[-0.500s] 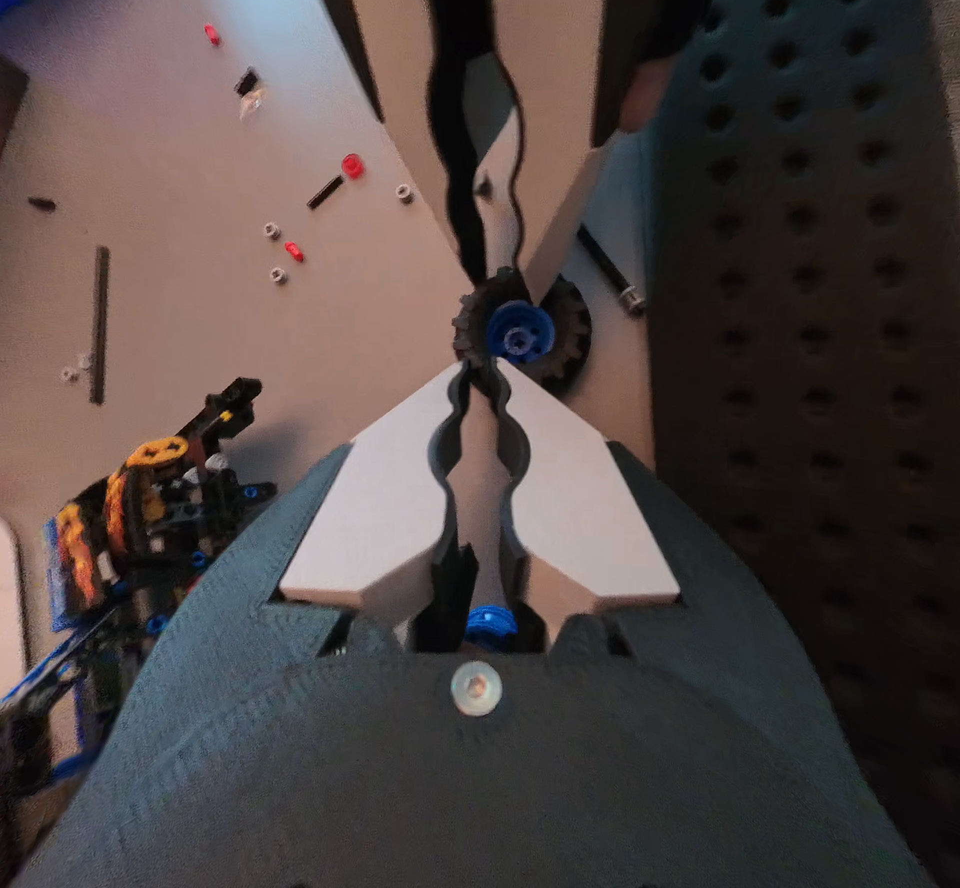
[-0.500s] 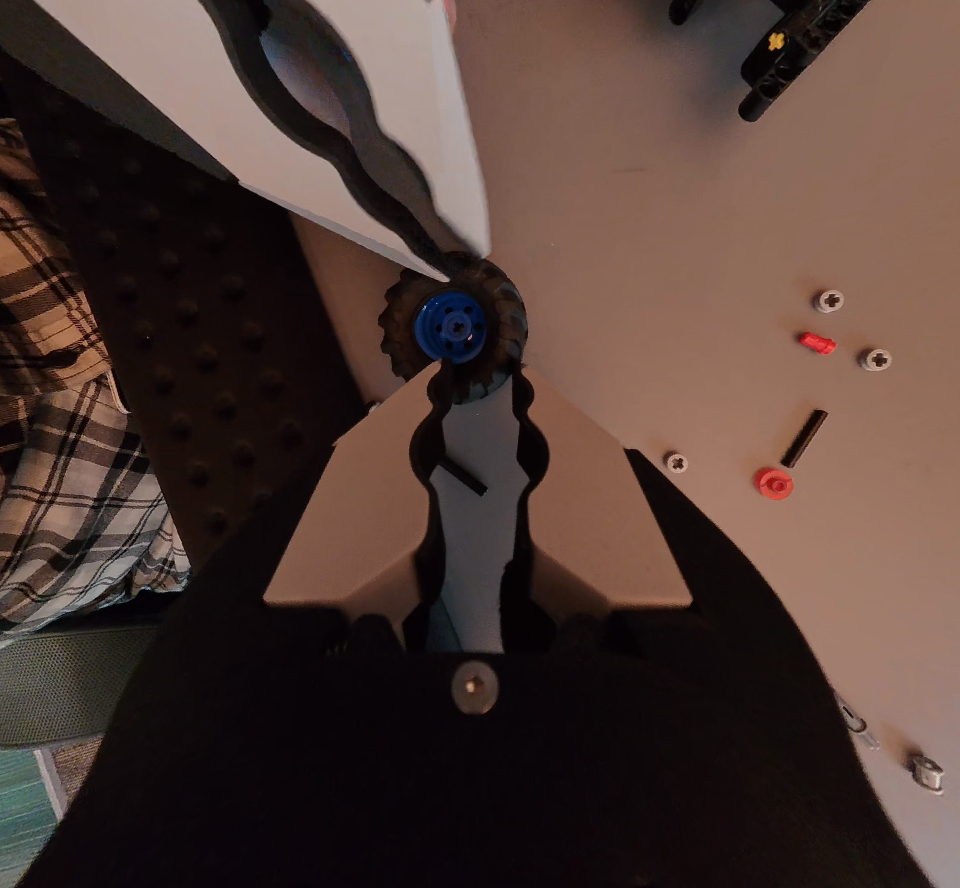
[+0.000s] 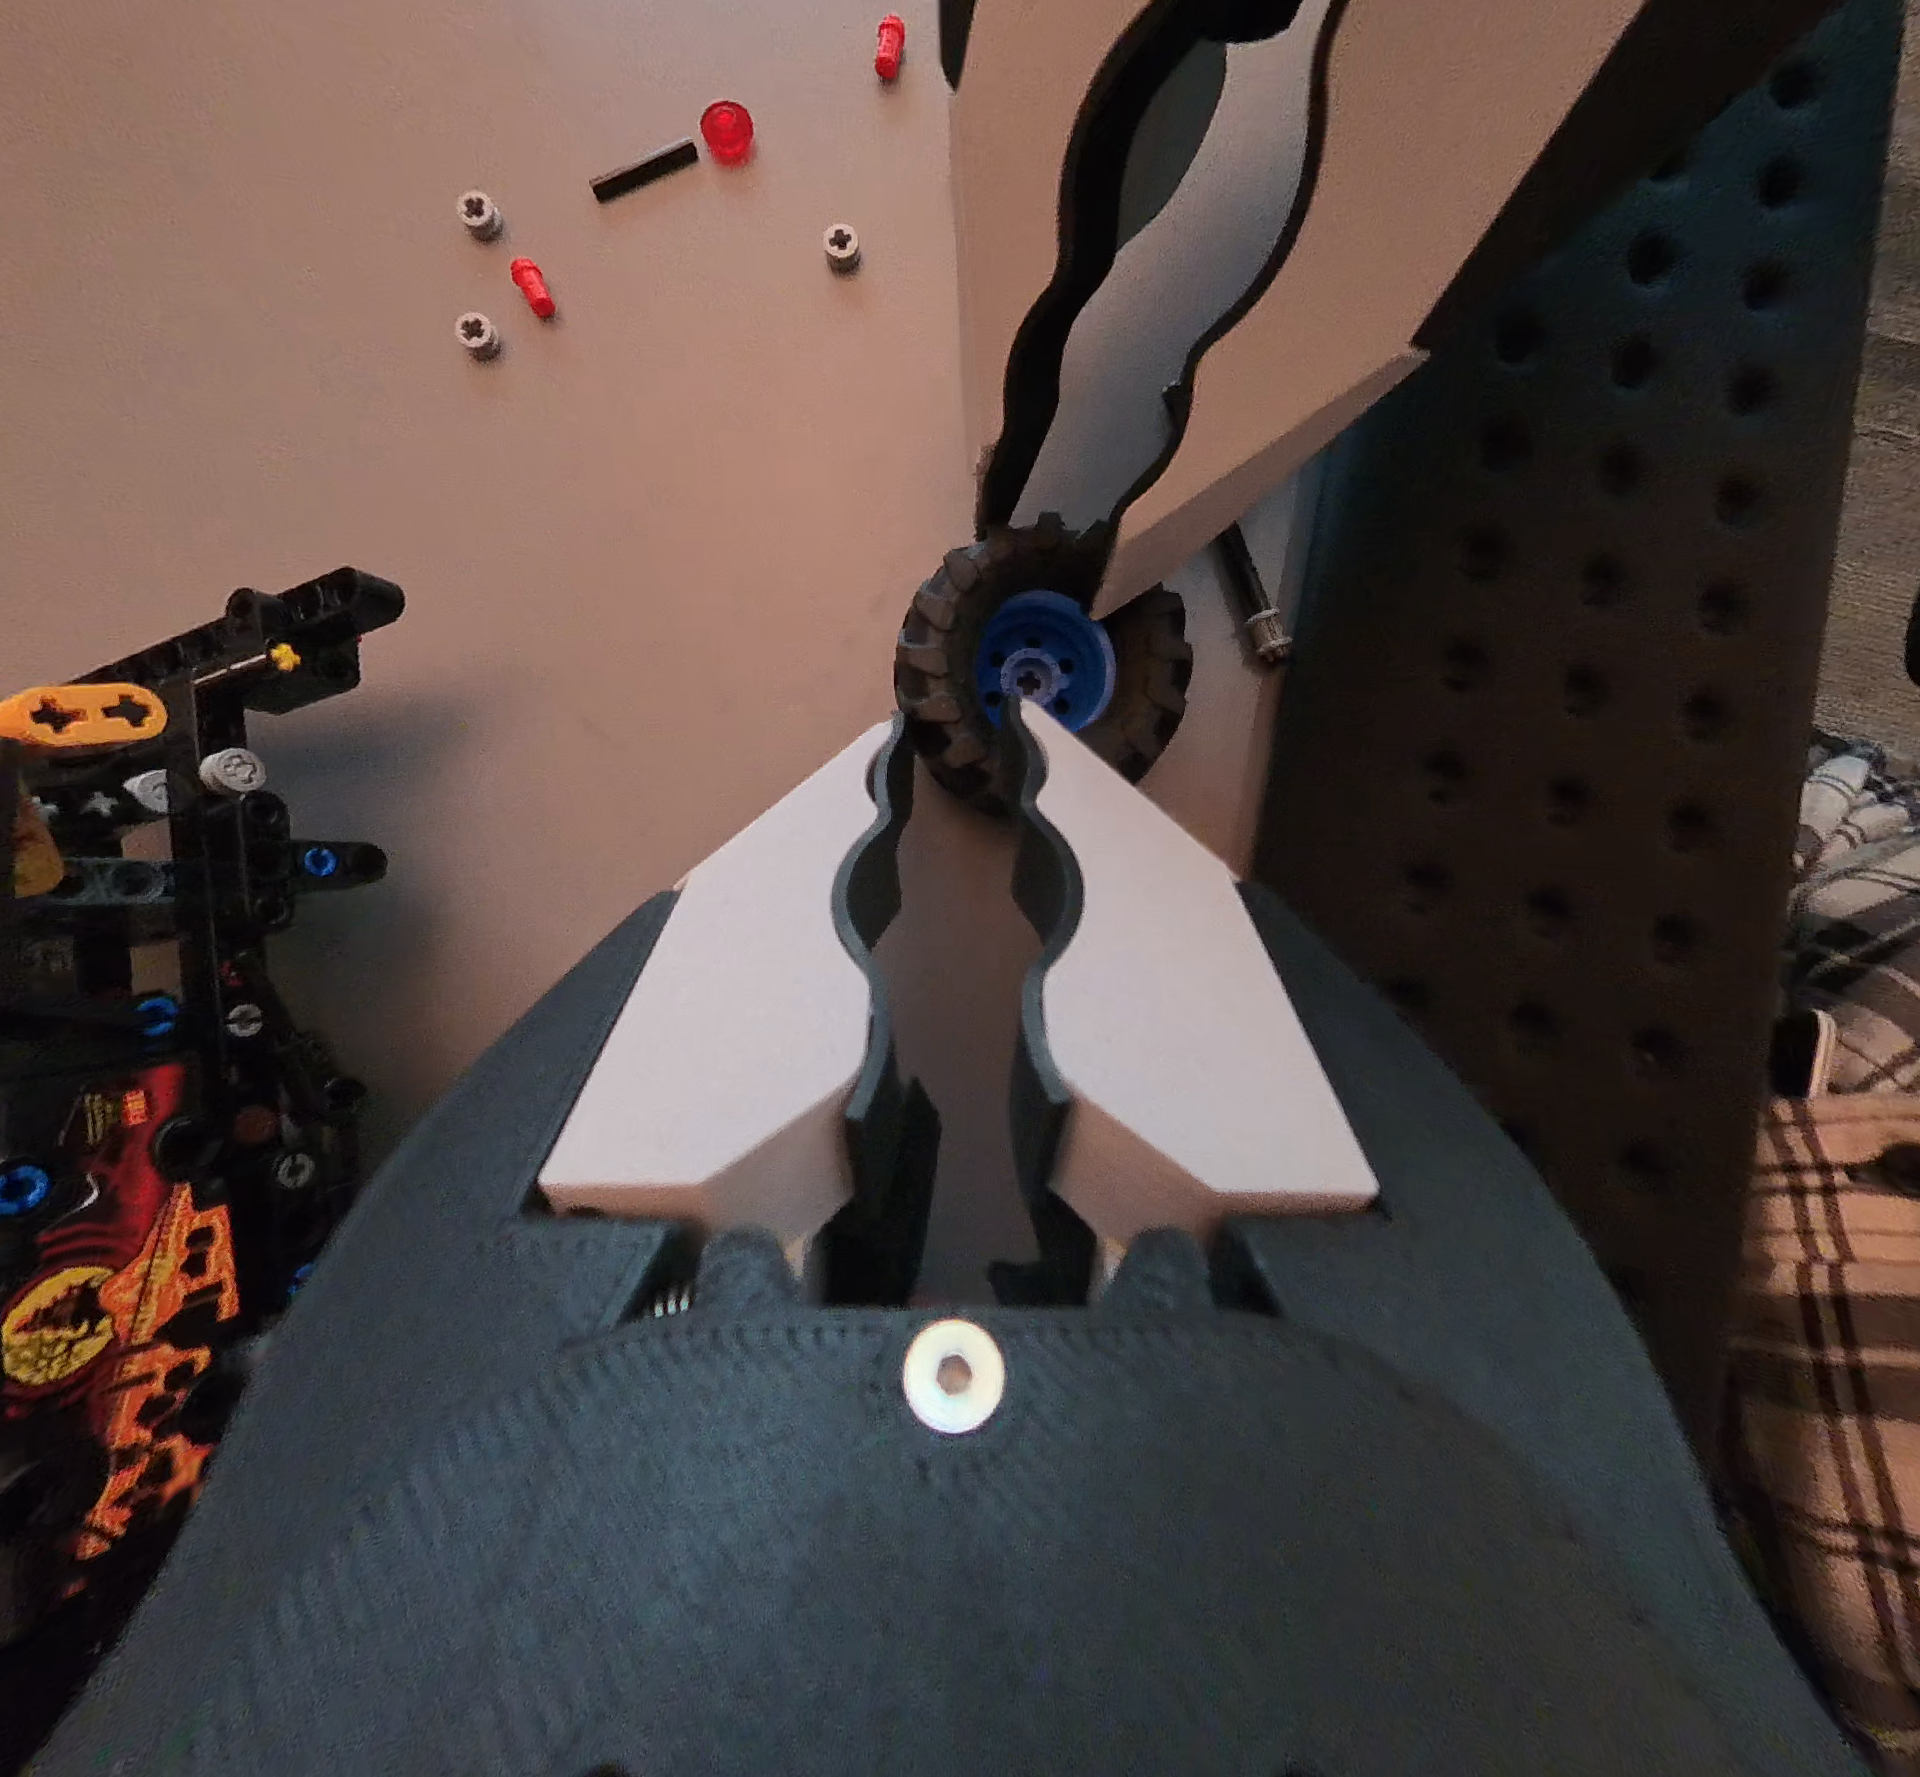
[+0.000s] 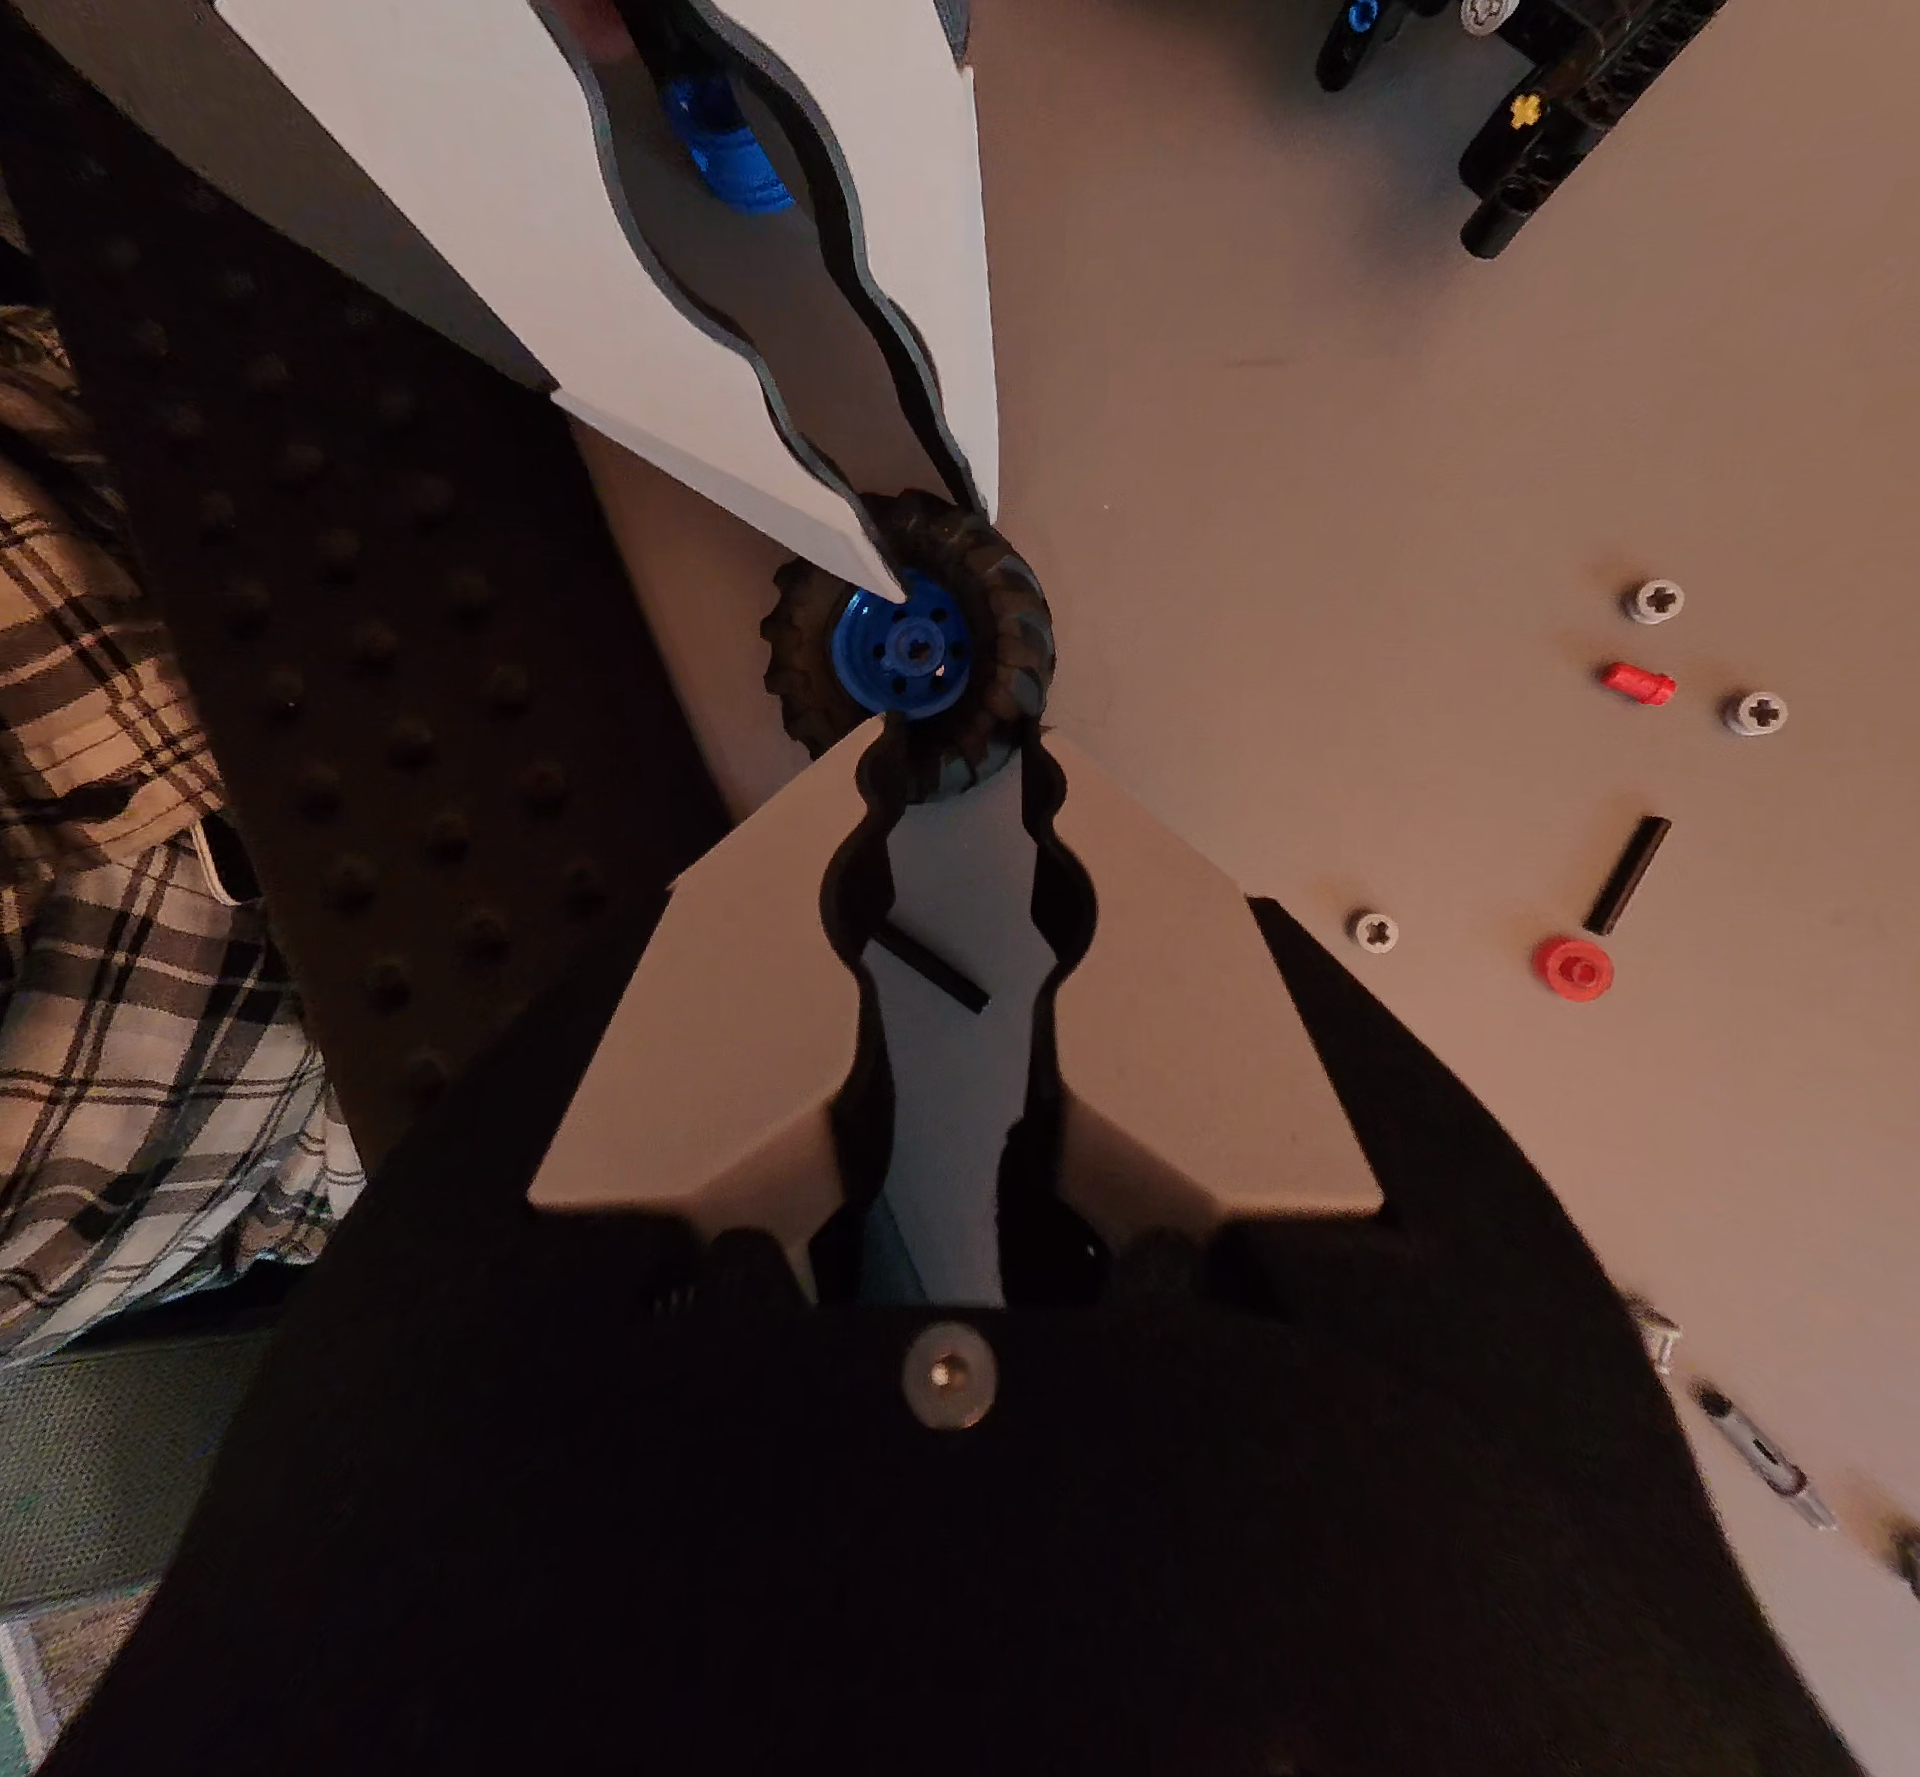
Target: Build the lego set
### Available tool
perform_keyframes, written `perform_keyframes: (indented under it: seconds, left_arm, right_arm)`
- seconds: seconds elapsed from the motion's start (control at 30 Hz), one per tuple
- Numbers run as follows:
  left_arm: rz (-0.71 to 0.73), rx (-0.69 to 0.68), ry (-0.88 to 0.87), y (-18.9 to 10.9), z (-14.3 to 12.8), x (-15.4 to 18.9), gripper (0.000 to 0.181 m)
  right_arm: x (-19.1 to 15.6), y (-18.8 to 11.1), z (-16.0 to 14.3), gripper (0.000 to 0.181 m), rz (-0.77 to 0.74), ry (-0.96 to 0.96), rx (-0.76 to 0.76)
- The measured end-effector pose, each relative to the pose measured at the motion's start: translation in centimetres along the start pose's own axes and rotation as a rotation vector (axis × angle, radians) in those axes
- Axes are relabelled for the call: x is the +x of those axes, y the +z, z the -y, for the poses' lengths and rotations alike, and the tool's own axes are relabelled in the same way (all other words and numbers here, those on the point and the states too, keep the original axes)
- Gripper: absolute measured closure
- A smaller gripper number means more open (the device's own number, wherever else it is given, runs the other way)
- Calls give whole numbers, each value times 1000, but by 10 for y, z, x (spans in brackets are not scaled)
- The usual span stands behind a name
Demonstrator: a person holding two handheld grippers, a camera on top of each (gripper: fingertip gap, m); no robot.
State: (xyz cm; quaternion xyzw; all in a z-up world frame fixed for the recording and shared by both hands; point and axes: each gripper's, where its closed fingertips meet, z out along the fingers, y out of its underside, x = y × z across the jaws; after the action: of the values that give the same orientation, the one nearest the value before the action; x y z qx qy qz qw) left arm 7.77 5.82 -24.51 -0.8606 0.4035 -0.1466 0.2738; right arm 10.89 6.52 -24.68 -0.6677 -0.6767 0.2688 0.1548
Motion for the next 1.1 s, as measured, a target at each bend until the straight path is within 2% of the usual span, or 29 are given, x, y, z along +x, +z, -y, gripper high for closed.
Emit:
perform_keyframes:
  seconds: [0.17, 0.3, 0.53, 0.73, 0.93, 1.1]
  left_arm:
    - [-192, 77, -144, -2, -2, -1, 164]
    - [-213, 107, -171, -3, -3, -2, 165]
    - [-141, 125, -217, -4, -5, -4, 165]
    - [-140, 158, -286, -3, -8, -9, 166]
    - [-92, 134, -243, -2, -4, -8, 167]
    - [-80, 155, -300, 0, -2, -10, 168]
  right_arm:
    - [1, 1, 1, 162, 28, 13, 37]
    - [1, 2, 2, 162, 34, 11, 50]
    - [1, 3, 8, 162, -14, -1, 61]
    - [4, -2, 26, 162, 37, 153, 275]
    - [12, 1, 19, 170, -13, 185, 242]
    - [15, 4, 19, 171, -31, 203, 231]
